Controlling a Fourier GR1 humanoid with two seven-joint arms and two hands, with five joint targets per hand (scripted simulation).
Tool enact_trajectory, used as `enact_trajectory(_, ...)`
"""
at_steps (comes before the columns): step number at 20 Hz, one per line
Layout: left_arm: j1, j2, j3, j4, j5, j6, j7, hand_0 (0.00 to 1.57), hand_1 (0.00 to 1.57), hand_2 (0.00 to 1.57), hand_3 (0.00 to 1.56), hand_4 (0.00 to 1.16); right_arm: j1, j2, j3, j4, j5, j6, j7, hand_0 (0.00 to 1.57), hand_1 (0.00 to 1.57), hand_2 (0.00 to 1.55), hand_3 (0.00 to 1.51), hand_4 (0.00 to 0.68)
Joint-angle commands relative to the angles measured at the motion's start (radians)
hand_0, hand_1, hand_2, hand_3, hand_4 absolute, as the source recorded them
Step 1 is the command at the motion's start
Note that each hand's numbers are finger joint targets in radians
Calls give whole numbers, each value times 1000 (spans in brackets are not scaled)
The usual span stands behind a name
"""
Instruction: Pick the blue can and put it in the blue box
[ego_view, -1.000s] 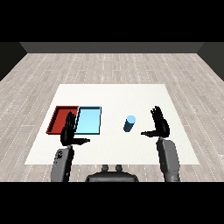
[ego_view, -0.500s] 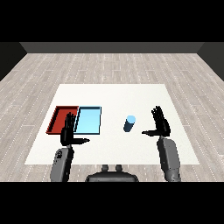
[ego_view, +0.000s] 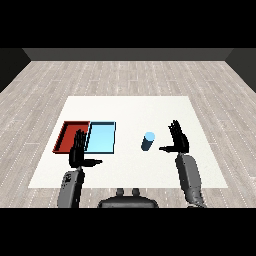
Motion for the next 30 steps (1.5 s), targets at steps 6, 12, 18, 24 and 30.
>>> enact_trajectory(6,-30,27,55,50,30,-10,-28,0,0,0,0,0,-27,83,32,75,-1,-62,5,0,0,0,0,0)
enact_trajectory(12,-113,14,44,46,31,28,26,0,0,0,0,0,-57,72,39,214,47,-75,-94,0,0,0,0,0)
enact_trajectory(18,-55,30,54,-21,53,15,50,0,0,0,0,0,-154,43,8,320,4,-43,-80,0,0,0,0,0)
enact_trajectory(24,-37,2,23,32,9,32,-17,0,0,0,0,0,-115,60,38,353,22,-22,-140,0,0,0,0,0)
enact_trajectory(30,52,14,25,-42,28,-4,-30,0,0,0,0,0,-158,89,39,474,34,-26,-206,0,0,0,0,0)
